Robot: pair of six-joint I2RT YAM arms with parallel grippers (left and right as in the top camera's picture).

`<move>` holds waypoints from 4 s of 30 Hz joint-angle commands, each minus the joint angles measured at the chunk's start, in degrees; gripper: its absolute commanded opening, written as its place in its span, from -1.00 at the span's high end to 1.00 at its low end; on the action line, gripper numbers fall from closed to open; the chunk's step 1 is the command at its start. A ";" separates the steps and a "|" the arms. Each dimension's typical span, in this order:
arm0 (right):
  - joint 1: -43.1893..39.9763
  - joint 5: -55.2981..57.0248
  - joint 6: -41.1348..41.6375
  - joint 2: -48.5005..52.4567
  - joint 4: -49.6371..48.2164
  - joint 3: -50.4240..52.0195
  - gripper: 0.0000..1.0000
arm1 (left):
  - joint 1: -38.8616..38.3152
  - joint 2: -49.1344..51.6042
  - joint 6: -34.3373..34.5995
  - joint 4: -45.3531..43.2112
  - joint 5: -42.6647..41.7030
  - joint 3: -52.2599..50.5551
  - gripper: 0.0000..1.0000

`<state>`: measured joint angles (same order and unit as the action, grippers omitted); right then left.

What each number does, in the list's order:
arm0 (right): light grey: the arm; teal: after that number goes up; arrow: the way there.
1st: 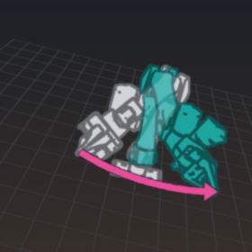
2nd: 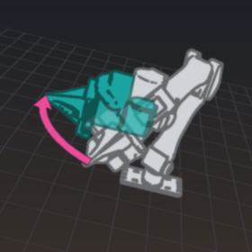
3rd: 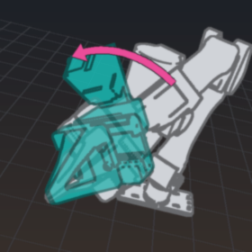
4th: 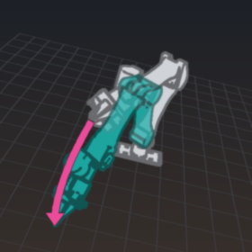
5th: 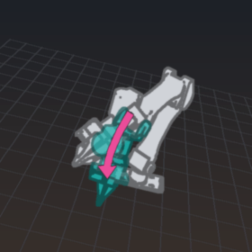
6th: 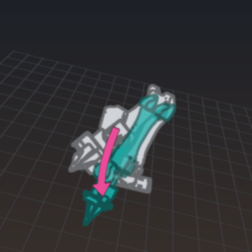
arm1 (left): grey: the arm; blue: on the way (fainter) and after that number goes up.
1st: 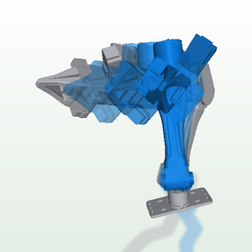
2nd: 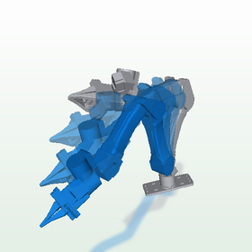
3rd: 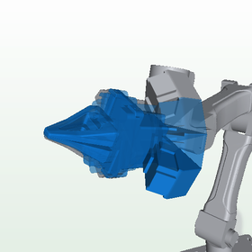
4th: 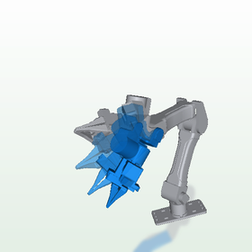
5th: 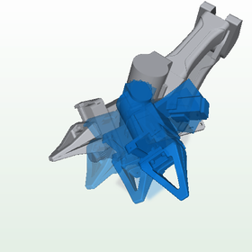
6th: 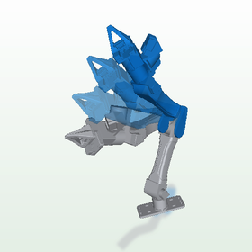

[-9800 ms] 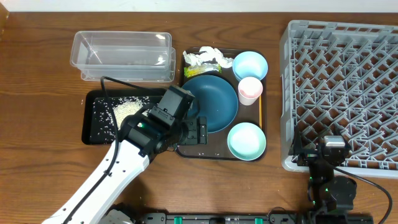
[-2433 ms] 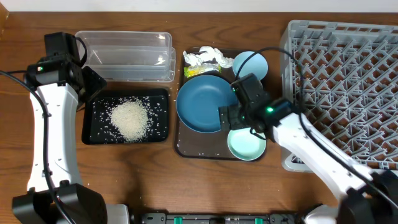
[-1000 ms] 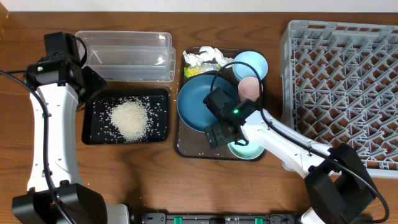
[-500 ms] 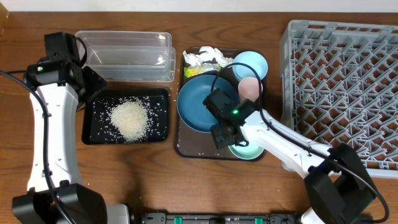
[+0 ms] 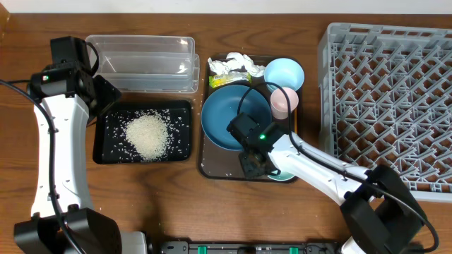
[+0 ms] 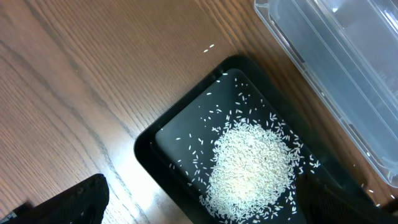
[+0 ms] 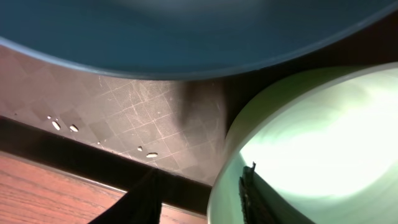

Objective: Sort waste into correct bins and load items into the dishwasher rack
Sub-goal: 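Lower the right gripper and grasp the light-green bowl's rim, then carry the light-green bowl with the right gripper to the dish rack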

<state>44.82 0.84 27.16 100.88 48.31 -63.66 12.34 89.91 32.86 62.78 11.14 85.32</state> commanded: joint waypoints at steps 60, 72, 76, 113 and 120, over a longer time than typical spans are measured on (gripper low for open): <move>-66.71 -66.16 -36.04 5.95 -11.02 -33.68 0.98 | 0.20 0.20 0.46 0.17 0.94 1.16 -0.95; -72.46 -85.99 -21.73 24.06 -36.85 -33.68 0.98 | 0.20 0.20 0.46 0.17 0.94 1.16 -0.95; -73.77 -85.96 -16.15 27.23 -42.53 -33.68 0.98 | 0.20 0.20 0.46 0.17 0.94 1.16 -0.95; -80.43 -47.41 -10.51 18.14 -12.98 -33.68 0.96 | 0.20 0.20 0.46 0.15 0.94 1.16 -0.95; -80.39 -28.83 -9.20 7.52 -4.20 -33.68 0.65 | 0.20 0.20 0.46 0.15 0.94 1.16 -0.95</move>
<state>-35.31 -40.14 17.85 113.34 43.00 -96.95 12.34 89.91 32.86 62.78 11.14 85.32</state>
